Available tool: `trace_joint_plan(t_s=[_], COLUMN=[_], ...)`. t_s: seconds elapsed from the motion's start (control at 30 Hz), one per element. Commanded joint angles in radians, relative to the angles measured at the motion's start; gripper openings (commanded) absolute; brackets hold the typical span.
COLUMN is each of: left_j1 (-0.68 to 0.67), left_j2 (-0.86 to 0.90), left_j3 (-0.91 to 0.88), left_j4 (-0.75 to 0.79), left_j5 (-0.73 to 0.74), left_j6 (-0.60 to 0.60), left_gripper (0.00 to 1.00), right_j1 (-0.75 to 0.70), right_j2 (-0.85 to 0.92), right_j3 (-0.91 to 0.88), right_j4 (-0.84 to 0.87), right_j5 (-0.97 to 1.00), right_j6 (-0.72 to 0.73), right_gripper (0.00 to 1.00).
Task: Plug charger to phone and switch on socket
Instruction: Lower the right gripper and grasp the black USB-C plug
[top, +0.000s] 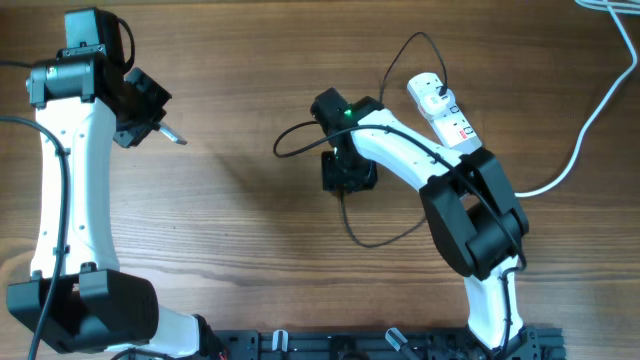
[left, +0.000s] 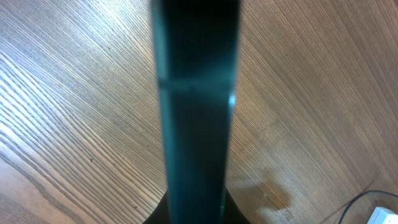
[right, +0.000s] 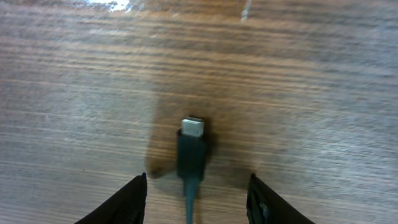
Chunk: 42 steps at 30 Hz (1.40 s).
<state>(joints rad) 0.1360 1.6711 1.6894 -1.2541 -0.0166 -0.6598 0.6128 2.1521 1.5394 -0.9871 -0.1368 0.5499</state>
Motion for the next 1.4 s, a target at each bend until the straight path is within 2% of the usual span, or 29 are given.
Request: trace_joint_plan(t_s=[0.0,0.07,0.2,0.57,0.7,0.8,1.1,1.23,1.37], left_j1=[0.0,0.0,0.0,0.0,0.0,0.0,0.0,0.0,0.0], left_j2=[0.001,0.001,0.001,0.001,0.001,0.001,0.001,0.001,0.001], left_j3=[-0.007,-0.007,-0.007,-0.007,-0.007,-0.007,-0.007,-0.007,-0.007], left_j4=[0.005,0.005,0.005,0.004,0.004,0.004,0.004,0.004,0.004], left_j5=[0.005,0.005,0.005,0.009,0.009,0.009,0.009,0.009,0.009], left_j6=[0.0,0.0,0.0,0.0,0.0,0.0,0.0,0.0,0.0], left_gripper=[0.04,0.04,0.04,0.04,0.04,0.04,0.04,0.04,0.04], right_j1=[0.037,0.051,0.052,0.051,0.051,0.051,0.051,0.051,0.051], right_j2=[0.0,0.0,0.0,0.002,0.002,0.002,0.002,0.002,0.002], right_j3=[-0.009,-0.009,-0.01,-0.01,-0.01,-0.01,-0.01,-0.01,-0.01], right_j4=[0.011,0.01,0.014,0.025,0.026,0.029,0.034,0.031,0.013], right_j5=[0.013,0.074,0.077,0.1,0.115,0.122,0.122,0.121,0.114], right_j6=[0.077,0.115,0.111,0.077,0.078,0.068,0.053,0.053,0.054], right_gripper=[0.52,0.49,0.38,0.39,0.35,0.25,0.16,0.17,0.31])
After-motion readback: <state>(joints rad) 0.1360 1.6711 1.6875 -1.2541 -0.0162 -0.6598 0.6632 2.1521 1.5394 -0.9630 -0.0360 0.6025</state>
